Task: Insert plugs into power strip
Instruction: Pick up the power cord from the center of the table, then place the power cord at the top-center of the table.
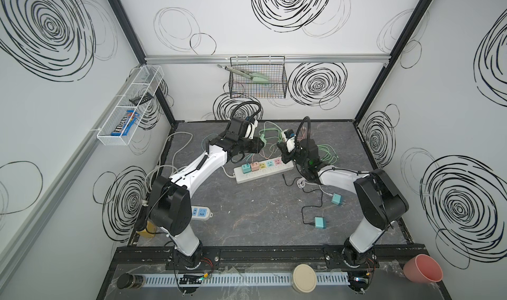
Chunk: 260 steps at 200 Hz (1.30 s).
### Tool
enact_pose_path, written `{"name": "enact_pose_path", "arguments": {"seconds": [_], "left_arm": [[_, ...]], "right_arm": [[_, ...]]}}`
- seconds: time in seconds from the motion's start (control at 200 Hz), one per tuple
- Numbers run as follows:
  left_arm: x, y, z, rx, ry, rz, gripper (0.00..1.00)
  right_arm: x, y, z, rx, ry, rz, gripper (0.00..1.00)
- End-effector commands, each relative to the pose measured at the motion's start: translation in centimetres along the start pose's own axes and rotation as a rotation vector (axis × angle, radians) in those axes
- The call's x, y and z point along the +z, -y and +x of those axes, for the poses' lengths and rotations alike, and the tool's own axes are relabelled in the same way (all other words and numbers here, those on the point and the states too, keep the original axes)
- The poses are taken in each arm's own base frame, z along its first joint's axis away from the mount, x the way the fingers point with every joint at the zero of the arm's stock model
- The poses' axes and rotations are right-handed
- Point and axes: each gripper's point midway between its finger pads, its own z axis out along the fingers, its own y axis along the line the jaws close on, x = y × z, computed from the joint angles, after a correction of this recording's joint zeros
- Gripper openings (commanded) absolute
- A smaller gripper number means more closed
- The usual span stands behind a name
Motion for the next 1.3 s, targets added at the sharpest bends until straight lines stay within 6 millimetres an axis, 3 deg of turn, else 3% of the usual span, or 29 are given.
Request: {"name": "enact_pose_path", "arguments": {"seconds": [0.0, 0.15, 0.33, 0.46, 0.6, 0.796, 0.861, 0.901, 1.106, 1.296], "left_arm": [[-1.0, 0.9, -0.7, 0.053, 0.04, 0.022, 0.0], [-0.6, 2.3, 0.6, 0.092, 0.004, 0.076, 0.0], [0.8, 3.9, 2.0, 0.097, -0.049, 0.152, 0.0], [2.0, 4.9, 2.7, 0.104, -0.067, 0.204, 0.0], [3.2, 4.4, 2.0, 0.086, -0.083, 0.217, 0.0], [3.7, 4.1, 0.8, 0.076, -0.067, 0.215, 0.0], [3.8, 3.8, 0.8, 0.074, -0.069, 0.209, 0.0], [3.8, 3.5, 0.8, 0.073, -0.071, 0.203, 0.0], [3.7, 2.8, 0.9, 0.1, -0.075, 0.182, 0.0], [3.5, 2.3, 0.1, 0.104, -0.063, 0.173, 0.0]], "right_arm": [[0.9, 2.8, -1.5, 0.048, -0.001, 0.029, 0.08], [3.8, 5.9, -1.1, 0.066, -0.021, 0.049, 0.08], [8.8, 10.4, -1.4, 0.12, -0.046, 0.07, 0.07], [11.8, 10.8, 0.0, 0.155, -0.105, -0.044, 0.09], [12.7, 11.7, 2.2, 0.192, -0.167, -0.054, 0.15], [9.7, 12.0, 2.3, 0.214, -0.201, -0.069, 0.38], [8.2, 12.7, 2.4, 0.231, -0.224, -0.049, 0.58], [7.2, 13.3, 2.7, 0.246, -0.241, -0.034, 0.64], [1.4, 14.6, 4.3, 0.337, -0.323, -0.071, 0.74], [-3.2, 16.0, 3.4, 0.361, -0.331, 0.008, 0.76]]}}
